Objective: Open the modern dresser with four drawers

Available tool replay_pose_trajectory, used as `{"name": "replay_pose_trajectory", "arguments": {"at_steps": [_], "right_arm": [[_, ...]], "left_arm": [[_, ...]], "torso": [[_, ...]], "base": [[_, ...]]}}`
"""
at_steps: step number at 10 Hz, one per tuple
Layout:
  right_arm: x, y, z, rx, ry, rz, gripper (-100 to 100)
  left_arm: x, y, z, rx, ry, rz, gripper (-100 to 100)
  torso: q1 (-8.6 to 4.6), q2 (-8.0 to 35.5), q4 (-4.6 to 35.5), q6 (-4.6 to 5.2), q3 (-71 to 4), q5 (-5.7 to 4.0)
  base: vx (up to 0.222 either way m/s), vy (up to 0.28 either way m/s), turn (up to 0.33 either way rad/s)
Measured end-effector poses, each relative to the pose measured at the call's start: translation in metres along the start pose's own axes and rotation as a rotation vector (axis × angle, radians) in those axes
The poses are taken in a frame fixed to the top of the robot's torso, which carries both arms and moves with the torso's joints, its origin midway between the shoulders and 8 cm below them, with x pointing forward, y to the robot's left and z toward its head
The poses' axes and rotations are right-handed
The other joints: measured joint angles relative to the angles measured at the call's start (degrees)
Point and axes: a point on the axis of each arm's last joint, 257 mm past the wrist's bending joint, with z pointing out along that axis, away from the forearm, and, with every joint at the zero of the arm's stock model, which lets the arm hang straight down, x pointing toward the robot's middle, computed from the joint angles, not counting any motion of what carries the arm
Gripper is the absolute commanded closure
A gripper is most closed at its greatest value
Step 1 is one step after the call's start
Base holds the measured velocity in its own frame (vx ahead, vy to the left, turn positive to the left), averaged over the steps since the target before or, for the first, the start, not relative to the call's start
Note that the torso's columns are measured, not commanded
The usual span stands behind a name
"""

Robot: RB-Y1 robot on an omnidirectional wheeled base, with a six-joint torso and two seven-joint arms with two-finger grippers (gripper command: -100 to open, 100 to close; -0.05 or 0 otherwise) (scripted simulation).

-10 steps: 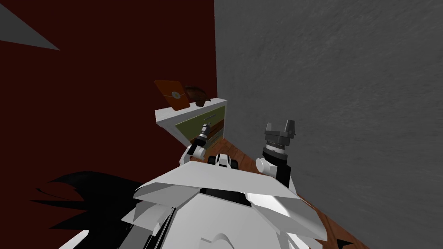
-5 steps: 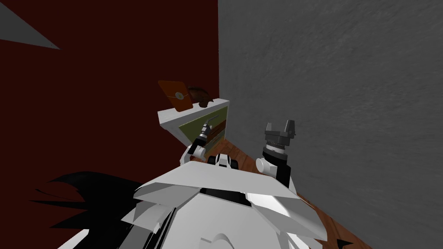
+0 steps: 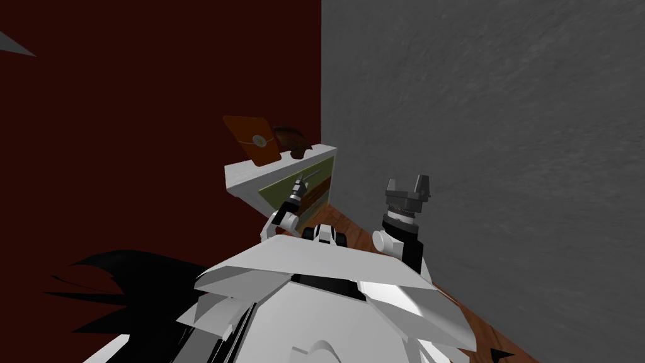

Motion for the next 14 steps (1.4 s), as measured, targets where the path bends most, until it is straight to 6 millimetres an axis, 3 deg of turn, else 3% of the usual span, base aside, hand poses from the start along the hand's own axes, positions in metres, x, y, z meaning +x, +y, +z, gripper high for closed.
{"name": "replay_pose_trajectory", "arguments": {"at_steps": [10,11,14], "right_arm": [[0.0,0.0,0.0,0.0,0.0,0.0,0],[0.0,0.0,0.0,0.0,0.0,0.001,0],[0.0,0.0,0.0,0.0,0.0,0.0,0]], "left_arm": [[0.008,-0.002,-0.007,-0.006,0.004,0.0,100],[0.009,-0.002,-0.008,-0.007,0.004,-0.001,-100],[0.011,-0.017,-0.013,-0.009,0.005,-0.004,-100]], "torso": [[-0.18,0.1,0.1,0.06,0.1,-0.05],[-0.25,0.0,0.1,0.13,0.0,-0.09],[0.55,-0.4,0.0,-0.06,-0.2,0.14]], "base": [[-0.067,-0.131,0.009],[-0.037,-0.09,0.016],[0.051,0.028,0.001]]}}
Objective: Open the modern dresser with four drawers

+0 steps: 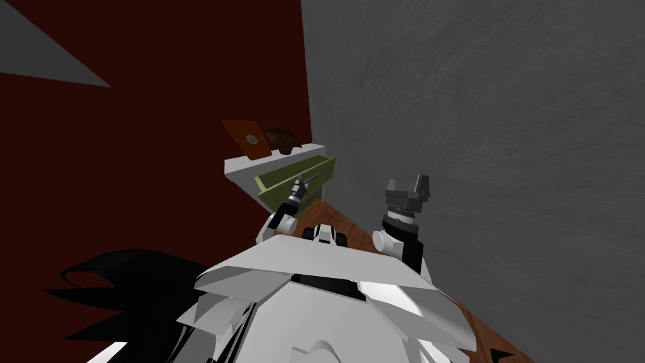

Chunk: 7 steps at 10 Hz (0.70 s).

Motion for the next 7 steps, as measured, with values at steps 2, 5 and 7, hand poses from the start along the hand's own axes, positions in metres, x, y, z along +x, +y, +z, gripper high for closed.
{"name": "replay_pose_trajectory", "arguments": {"at_steps": [2,5,7], "right_arm": [[0.0,0.0,0.0,0.0,0.0,0.0,0],[0.0,0.0,0.0,0.0,0.0,0.0,0],[0.0,0.0,0.0,0.0,0.0,0.0,0]], "left_arm": [[-0.001,-0.012,-0.005,0.004,0.0,0.001,-100],[0.001,-0.028,-0.012,-0.001,0.0,-0.002,-100],[0.001,-0.032,-0.015,-0.016,-0.001,-0.003,-100]], "torso": [[-0.52,0.3,0.1,0.05,0.2,-0.14],[-0.57,0.5,0.1,0.07,0.3,-0.18],[-0.63,0.6,0.3,0.12,0.3,-0.25]], "base": [[0.052,0.012,0.012],[0.033,-0.005,0.008],[0.02,0.001,-0.001]]}}
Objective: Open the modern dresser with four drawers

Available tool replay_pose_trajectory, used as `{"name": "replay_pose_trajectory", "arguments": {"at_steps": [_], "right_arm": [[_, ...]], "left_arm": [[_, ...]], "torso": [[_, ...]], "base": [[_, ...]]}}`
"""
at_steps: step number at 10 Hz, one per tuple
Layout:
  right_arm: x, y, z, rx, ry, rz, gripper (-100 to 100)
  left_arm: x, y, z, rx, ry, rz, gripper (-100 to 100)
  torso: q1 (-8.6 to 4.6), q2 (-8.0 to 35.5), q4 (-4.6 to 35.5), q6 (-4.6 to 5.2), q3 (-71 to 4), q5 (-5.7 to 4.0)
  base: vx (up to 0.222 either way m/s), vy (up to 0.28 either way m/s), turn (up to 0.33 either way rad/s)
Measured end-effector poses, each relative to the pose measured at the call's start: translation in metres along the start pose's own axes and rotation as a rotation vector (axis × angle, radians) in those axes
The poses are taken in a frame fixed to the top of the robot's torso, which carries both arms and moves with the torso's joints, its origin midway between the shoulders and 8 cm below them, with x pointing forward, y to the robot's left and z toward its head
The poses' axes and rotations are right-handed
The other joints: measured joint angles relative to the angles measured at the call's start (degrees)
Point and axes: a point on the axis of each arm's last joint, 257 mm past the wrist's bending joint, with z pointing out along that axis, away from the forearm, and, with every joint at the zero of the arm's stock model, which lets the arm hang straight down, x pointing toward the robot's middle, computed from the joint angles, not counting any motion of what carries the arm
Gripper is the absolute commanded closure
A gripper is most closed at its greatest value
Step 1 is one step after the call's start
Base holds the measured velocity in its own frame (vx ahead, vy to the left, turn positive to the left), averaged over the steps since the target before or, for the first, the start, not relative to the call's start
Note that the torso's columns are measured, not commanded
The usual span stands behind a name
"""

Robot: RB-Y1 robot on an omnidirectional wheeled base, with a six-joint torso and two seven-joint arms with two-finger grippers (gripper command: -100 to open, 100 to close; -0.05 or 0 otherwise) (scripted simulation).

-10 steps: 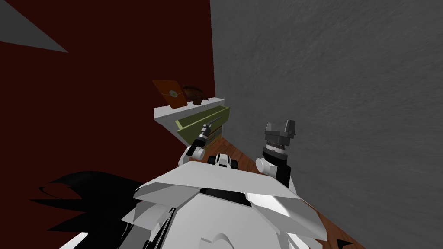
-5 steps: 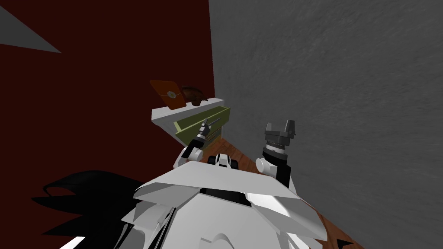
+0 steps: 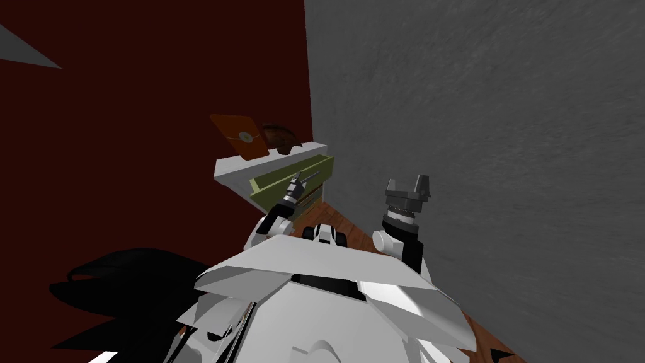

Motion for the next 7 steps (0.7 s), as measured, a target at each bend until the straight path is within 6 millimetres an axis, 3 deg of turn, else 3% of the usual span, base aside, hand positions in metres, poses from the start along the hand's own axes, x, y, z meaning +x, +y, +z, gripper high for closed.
{"name": "replay_pose_trajectory", "arguments": {"at_steps": [1,2,7], "right_arm": [[0.0,0.0,0.0,0.0,0.0,0.0,0],[0.0,0.0,0.0,0.0,0.0,0.0,0],[0.0,0.0,0.0,0.0,0.0,0.0,0]], "left_arm": [[0.0002,-0.0035,-0.004,-0.006,0.0,-0.001,-100],[-0.0001,-0.0024,-0.0046,-0.012,-0.001,-0.001,0],[-0.0004,0.0029,-0.0051,-0.025,-0.001,-0.001,0]], "torso": [[-0.03,0.1,0.1,-0.07,0.1,-0.05],[-0.01,0.1,0.0,-0.04,0.1,0.0],[0.17,-0.2,-0.2,-0.09,-0.1,0.12]], "base": [[0.015,0.002,0.005],[0.006,0.001,-0.004],[0.0,0.0,0.0]]}}
